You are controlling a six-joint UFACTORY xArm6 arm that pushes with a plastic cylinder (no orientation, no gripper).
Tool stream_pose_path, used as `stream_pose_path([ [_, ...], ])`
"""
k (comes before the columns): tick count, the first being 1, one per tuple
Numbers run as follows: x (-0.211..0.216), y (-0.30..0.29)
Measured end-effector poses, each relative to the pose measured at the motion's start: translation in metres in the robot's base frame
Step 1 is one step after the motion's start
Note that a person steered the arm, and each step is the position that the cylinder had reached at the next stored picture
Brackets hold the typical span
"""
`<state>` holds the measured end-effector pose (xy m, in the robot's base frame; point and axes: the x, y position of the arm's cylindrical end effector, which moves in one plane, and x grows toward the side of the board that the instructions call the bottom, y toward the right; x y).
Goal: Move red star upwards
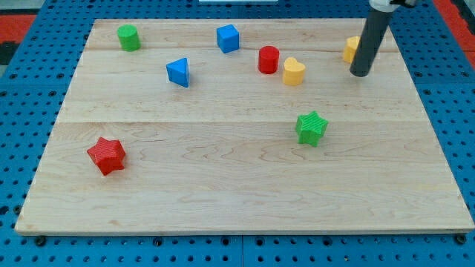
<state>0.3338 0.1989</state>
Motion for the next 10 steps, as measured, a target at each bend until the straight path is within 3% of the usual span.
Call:
stream_pose_path([
  [2,-0.050,0.000],
  [3,-0.047,0.000],
  [4,-0.043,0.000],
  [5,0.005,-0.013],
  [7,0.023,-0.060],
  [9,0.031,-0.249],
  [10,0.087,-0.287],
])
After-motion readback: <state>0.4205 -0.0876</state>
